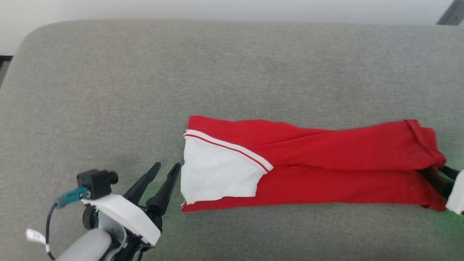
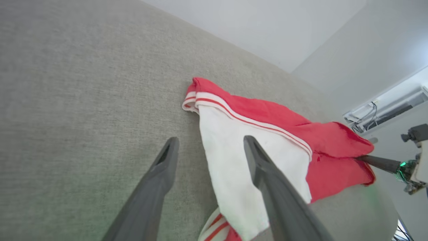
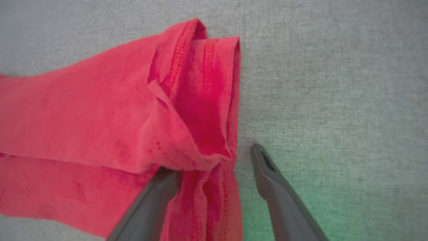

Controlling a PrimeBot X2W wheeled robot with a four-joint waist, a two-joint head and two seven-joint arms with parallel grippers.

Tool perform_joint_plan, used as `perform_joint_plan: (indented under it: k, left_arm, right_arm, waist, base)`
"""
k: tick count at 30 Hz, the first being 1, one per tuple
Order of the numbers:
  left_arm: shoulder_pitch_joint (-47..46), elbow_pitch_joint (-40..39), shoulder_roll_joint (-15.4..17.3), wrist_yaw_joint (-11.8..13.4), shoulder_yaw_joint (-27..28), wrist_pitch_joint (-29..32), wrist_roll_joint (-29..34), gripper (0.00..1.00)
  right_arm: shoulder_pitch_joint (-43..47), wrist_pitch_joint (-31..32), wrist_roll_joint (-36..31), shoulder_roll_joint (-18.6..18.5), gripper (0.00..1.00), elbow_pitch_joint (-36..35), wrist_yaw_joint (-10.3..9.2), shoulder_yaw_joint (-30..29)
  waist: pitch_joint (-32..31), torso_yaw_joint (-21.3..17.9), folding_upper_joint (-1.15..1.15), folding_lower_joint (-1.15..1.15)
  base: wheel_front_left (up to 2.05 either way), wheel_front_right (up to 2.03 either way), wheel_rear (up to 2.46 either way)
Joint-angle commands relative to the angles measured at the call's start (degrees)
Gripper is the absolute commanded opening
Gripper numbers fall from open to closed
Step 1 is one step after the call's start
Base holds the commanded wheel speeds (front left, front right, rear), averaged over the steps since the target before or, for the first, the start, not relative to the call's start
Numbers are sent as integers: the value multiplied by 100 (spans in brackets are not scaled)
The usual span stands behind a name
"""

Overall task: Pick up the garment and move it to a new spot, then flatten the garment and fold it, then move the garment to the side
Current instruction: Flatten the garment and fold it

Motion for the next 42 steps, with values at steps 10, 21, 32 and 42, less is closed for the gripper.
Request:
perform_joint_plan:
  k: [10, 21, 32, 42]
  left_arm:
    - [980, 423, -1098, -181, 1745, -33, 1941, 100]
    - [1657, -373, -2240, -372, 3711, -33, 5021, 100]
    - [1774, -832, -2746, -483, 4231, -33, 6200, 100]
    - [1701, -917, -2808, -496, 4250, -34, 6176, 100]
  right_arm:
    - [30, 525, 169, 222, 100, 707, -3, -117]
    - [-53, 1124, 90, 531, 100, 1019, 4, 156]
    - [-286, 1153, 38, 490, 0, 1078, 10, 87]
    - [-494, 813, 171, -6, 0, 1196, -24, -373]
  waist:
    - [-44, 500, 0, 0]
    - [-63, 708, 0, 0]
    - [2, 675, 0, 0]
    - [85, 350, 0, 0]
  base:
    - [0, 0, 0]
    - [0, 0, 0]
    - [0, 0, 0]
    - [0, 0, 0]
